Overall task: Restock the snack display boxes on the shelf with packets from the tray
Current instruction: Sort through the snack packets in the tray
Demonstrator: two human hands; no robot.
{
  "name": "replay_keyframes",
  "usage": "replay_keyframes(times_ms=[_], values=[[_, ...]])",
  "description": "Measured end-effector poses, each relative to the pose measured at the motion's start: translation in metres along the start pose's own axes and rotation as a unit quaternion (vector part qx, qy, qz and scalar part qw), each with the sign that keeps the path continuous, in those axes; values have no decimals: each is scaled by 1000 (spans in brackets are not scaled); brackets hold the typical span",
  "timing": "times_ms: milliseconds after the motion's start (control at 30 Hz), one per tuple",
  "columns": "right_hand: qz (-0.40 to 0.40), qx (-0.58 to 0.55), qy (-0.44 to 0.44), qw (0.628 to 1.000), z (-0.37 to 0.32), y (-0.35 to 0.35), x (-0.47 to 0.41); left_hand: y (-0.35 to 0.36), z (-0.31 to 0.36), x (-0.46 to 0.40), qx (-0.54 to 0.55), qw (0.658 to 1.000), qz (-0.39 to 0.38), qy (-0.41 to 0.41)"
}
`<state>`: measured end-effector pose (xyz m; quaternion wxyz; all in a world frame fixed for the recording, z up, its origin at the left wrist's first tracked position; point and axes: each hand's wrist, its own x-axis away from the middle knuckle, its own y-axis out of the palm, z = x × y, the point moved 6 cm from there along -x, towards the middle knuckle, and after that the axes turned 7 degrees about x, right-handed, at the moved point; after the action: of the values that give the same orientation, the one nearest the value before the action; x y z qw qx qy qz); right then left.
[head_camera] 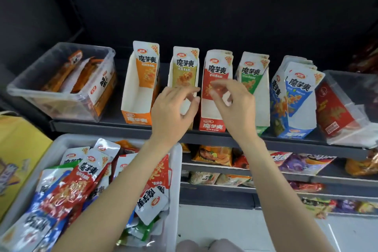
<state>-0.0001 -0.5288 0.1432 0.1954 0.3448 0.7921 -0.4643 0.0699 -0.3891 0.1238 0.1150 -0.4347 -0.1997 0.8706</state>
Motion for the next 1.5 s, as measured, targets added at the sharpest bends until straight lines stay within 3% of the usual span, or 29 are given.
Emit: replay_keyframes(times_ms=[100,167,300,433,533,667,800,900,967,1033,1100,1133,1200,1267,1333,1500], values=[[-93,-60,35,993,-25,17,41,-32,-2,28,69,997,38,-23],[-190,-57,25,980,-41,40,68,-51,-12,53,75,995,20,-64],[-384,42,-30,922,-65,95,119,-69,-51,114,-24,973,-132,-188],[-464,167,-117,862,-81,123,152,-81,-78,169,-146,937,-262,-179],[-506,214,-94,830,-80,130,170,-83,-86,200,-184,917,-317,-159],[-511,254,-70,818,-80,138,181,-81,-88,213,-177,916,-320,-163],[-480,207,13,852,-76,133,174,-77,-85,210,-163,917,-335,-141],[-464,85,149,869,-60,123,165,-74,-76,208,-140,915,-371,-76],[-481,-51,243,841,-55,116,161,-72,-65,201,-124,927,-351,-50],[-477,-176,338,792,-57,104,157,-77,-51,187,-64,969,-233,-52],[-434,-271,398,761,-56,92,150,-97,-50,169,30,982,-44,-183],[-413,-281,398,770,-54,86,145,-103,-54,164,85,957,25,-277],[-383,-239,350,821,-48,79,135,-102,-61,157,200,889,62,-408],[-359,-203,293,863,-46,75,126,-99,-65,148,232,865,33,-444],[-340,-198,253,884,-46,73,118,-95,-62,138,215,871,-34,-440],[-333,-228,204,892,-53,55,90,-74,-26,104,221,887,-213,-346]])
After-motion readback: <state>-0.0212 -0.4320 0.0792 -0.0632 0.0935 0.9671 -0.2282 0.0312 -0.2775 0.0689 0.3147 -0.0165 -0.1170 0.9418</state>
